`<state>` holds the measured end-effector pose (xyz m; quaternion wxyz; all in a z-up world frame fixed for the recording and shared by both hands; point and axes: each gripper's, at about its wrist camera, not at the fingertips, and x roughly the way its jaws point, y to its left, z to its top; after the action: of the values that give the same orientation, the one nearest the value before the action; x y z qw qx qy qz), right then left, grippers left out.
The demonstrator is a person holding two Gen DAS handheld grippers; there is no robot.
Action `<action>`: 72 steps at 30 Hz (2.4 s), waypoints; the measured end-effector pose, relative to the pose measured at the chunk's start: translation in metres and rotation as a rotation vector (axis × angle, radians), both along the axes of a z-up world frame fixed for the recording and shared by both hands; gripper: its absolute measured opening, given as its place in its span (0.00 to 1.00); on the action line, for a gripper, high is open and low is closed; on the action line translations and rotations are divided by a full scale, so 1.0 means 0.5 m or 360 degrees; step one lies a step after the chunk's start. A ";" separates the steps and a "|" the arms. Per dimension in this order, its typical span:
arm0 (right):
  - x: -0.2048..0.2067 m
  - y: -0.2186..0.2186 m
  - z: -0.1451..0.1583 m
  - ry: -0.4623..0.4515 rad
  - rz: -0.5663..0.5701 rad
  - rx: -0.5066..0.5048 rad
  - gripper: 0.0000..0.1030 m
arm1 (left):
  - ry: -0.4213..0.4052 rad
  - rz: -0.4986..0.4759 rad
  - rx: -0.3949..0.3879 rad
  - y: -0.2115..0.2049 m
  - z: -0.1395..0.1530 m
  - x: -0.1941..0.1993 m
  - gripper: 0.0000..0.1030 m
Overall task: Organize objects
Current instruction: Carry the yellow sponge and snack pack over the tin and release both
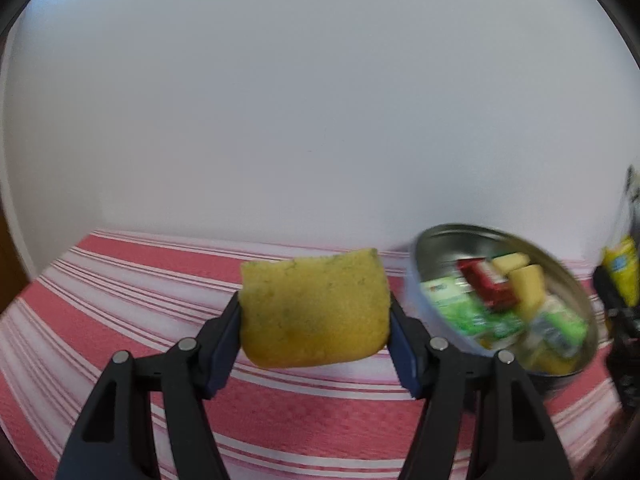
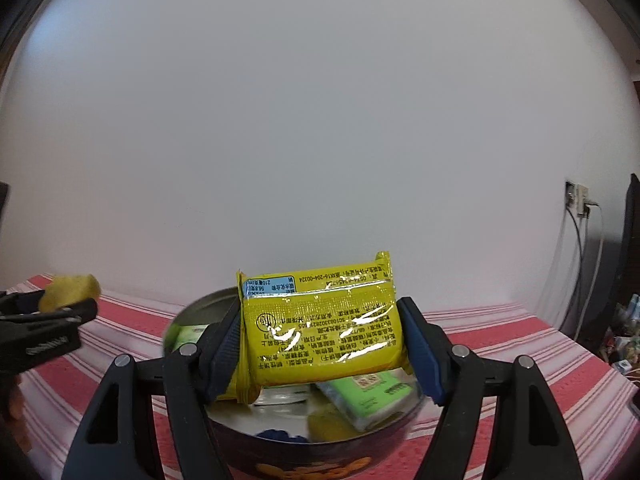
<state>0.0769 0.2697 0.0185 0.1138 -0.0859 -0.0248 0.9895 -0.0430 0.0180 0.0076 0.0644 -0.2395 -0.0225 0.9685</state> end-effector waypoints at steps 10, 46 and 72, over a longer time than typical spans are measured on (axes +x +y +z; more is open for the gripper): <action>0.000 0.063 -0.002 -0.0049 -0.0133 -0.0087 0.73 | 0.0011 -0.0174 0.0027 0.073 0.023 0.009 0.63; -0.080 0.077 0.001 -0.0048 -0.0087 -0.0177 0.73 | 0.0002 -0.0295 -0.0112 0.286 0.041 -0.069 0.63; -0.070 0.004 -0.033 -0.0255 -0.0001 -0.0266 0.74 | -0.0180 -0.0243 -0.0207 0.339 -0.022 -0.121 0.64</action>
<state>0.0419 0.2716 0.0018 0.1043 -0.1739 0.0487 0.9780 -0.1035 0.1874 -0.0032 0.1208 -0.2984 0.0551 0.9452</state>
